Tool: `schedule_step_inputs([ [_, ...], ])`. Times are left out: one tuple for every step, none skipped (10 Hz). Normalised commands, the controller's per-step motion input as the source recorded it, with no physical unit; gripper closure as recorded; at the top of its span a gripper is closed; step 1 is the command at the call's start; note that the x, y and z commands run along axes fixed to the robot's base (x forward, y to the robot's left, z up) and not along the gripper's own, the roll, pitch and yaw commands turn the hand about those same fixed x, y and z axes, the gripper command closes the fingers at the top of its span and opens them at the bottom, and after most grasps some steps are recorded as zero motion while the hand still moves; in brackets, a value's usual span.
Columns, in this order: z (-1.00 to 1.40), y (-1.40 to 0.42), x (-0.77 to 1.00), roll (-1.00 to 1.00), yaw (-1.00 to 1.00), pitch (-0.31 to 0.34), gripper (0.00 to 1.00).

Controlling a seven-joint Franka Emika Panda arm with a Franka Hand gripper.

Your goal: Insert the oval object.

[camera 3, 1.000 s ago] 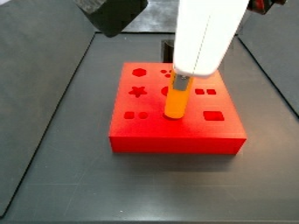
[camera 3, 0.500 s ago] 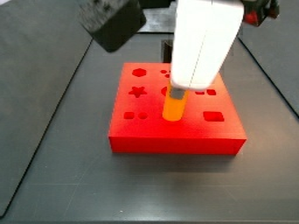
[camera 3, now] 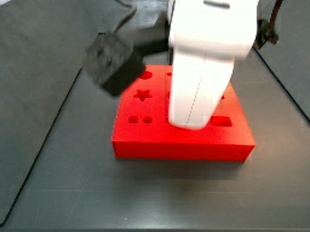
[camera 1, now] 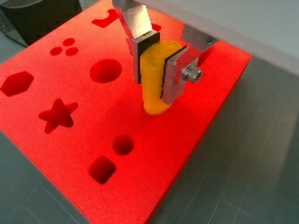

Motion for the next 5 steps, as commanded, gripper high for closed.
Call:
schedule_step_inputs([
  [-0.49,0.0,0.0,0.09,0.0,-0.037,1.0],
  [-0.49,0.0,0.0,0.07,-0.01,-0.007,1.0],
  [-0.51,0.0,0.0,0.09,-0.02,0.0,1.0],
  [-0.13,0.0,0.0,0.03,0.0,0.019,1.0],
  [0.0,0.0,0.0,0.0,0.0,0.0,1.0],
])
